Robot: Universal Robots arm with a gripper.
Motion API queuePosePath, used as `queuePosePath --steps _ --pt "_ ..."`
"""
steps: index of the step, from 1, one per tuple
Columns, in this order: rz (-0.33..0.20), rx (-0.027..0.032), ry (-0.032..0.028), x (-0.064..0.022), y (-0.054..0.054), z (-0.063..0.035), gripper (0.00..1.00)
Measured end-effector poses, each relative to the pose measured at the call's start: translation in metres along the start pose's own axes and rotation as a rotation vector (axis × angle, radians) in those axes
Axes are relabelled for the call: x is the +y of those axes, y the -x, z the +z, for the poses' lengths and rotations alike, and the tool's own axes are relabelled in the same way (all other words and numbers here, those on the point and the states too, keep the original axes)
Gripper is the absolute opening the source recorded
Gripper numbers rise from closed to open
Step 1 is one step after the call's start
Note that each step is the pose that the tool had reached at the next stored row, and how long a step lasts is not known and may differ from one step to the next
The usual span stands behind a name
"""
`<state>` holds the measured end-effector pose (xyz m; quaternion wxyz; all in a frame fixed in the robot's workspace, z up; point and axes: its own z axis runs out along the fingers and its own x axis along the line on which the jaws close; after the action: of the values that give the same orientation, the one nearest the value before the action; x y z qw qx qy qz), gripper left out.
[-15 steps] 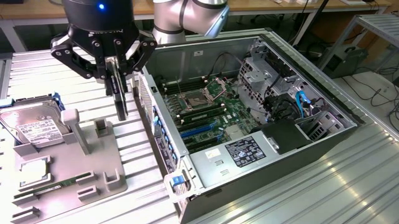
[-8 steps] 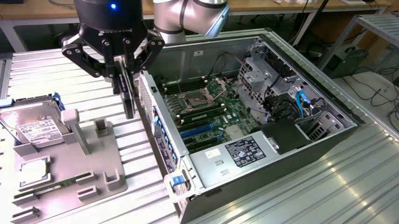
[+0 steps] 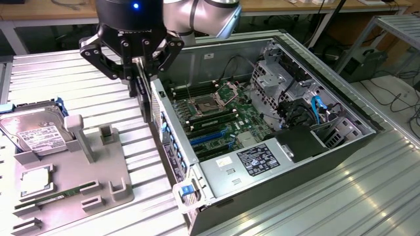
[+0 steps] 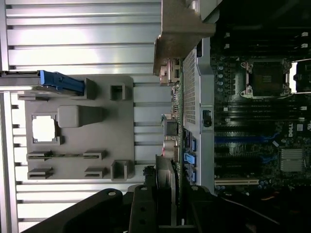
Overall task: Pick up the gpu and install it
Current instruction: 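Pick up the gpu and move the gpu toward the slot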
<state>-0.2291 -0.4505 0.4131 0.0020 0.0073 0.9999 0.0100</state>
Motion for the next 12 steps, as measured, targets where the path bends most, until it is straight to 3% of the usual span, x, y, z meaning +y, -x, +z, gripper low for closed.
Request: queuePosePath --steps 12 --pt "-0.030 0.0006 0.0001 0.0015 0.024 0.0002 0.28"
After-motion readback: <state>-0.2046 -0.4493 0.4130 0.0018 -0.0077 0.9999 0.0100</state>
